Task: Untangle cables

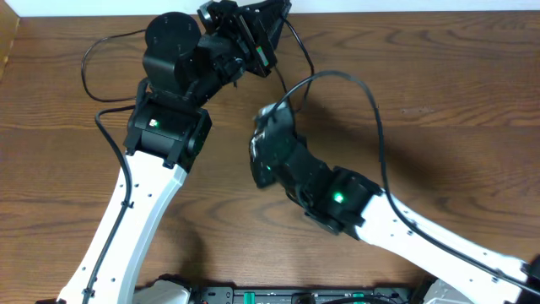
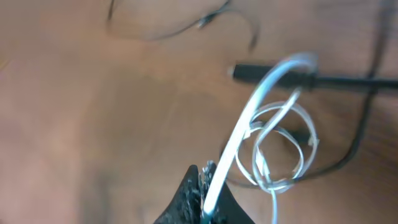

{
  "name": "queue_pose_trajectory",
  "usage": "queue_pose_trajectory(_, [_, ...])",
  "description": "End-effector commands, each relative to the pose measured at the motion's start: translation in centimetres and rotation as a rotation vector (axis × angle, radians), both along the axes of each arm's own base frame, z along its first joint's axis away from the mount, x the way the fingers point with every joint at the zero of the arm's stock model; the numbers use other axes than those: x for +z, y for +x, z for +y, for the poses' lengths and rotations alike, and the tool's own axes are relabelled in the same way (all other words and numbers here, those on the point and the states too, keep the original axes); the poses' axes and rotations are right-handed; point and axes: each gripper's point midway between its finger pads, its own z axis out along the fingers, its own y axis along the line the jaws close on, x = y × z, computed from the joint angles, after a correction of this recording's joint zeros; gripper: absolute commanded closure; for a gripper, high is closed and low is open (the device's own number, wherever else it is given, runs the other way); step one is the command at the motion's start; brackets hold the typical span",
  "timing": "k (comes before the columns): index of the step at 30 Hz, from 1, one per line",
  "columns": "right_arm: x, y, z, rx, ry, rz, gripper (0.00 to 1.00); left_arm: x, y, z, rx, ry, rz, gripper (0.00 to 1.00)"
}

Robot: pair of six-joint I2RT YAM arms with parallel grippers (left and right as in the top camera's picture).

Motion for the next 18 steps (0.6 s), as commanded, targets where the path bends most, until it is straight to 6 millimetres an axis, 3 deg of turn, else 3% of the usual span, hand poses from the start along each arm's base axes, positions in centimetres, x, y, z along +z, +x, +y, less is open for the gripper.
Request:
queue_pose_trajectory(1, [-2.8,-4.6,0.3,0.268,-0.145,0.075,0.99,3.3,0.0,1.8,0.058,-0.088,-0.06,0.93])
queue_pose_trajectory(5, [-5.2,-6.2,-1.4,0.281,-0.239,0.159,0.99,5.4,0.2,3.4,0.092,-0.117,-0.147,0.92])
queue_pose_trajectory(9, [-5.1,-6.1,-2.5,0.197,-0.241,0.188,0.99,4.6,0.9,4.6,0.123,-0.104,-0.117,0.93])
queue_pose_trajectory(14, [-1.2,-4.5,-7.7,-0.076,-0.208,0.121,0.99,0.6,2.1,6.5,0.171,-0.048,0.042,0.92])
queue_pose_trajectory(16, [0.9,-4.2,-10.6,-0.181,-0.19,0.074,0.99,-1.1,2.3,7.3,0.179,-0.028,0.115,0.93])
queue_pose_trajectory(18, [3.8,-4.2,-15.4,-0.325,-0.151,0.02,0.99,-3.3,2.3,8.5,0.192,0.025,0.182,0.93])
